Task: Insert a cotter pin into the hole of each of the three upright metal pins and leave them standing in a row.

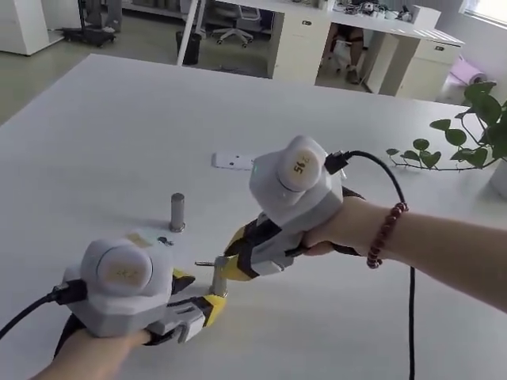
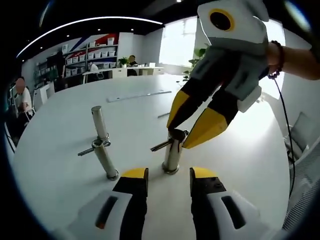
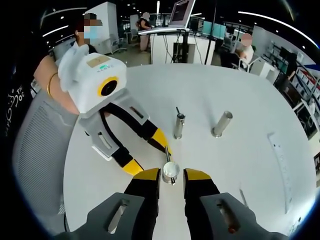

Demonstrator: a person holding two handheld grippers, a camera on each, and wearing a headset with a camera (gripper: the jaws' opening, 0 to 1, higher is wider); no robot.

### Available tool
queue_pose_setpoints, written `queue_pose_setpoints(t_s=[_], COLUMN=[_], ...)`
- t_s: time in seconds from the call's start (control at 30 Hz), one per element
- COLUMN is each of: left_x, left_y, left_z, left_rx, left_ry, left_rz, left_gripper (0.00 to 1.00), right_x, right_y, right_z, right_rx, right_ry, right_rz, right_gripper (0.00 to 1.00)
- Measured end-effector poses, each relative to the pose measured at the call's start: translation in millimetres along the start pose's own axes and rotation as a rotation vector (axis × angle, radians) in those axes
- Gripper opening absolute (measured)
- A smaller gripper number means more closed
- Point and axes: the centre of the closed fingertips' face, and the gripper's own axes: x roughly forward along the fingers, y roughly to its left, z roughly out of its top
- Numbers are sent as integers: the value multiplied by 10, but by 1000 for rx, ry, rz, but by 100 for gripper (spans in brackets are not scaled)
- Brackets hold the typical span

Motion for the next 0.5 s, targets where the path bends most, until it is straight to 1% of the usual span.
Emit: queue_pose_setpoints(t_s=[0.1, 0.2, 0.43, 0.5], left_x=[-40, -69, -99, -108], left_y=[11, 35, 40, 37], left_z=[-17, -29, -53, -51], left_rx=[8, 2, -9, -8], left_ry=[3, -5, -10, -13], left_rz=[2, -1, -4, -6], left_gripper=[34, 36, 37, 38], right_x=[30, 66, 108, 117], right_y=[9, 27, 38, 24], right_z=[6, 3, -10, -22], right_rx=[15, 30, 35, 45], right_ry=[-3, -2, 0, 5], right_rz=[10, 20, 21, 12], right_gripper=[14, 14, 13, 11])
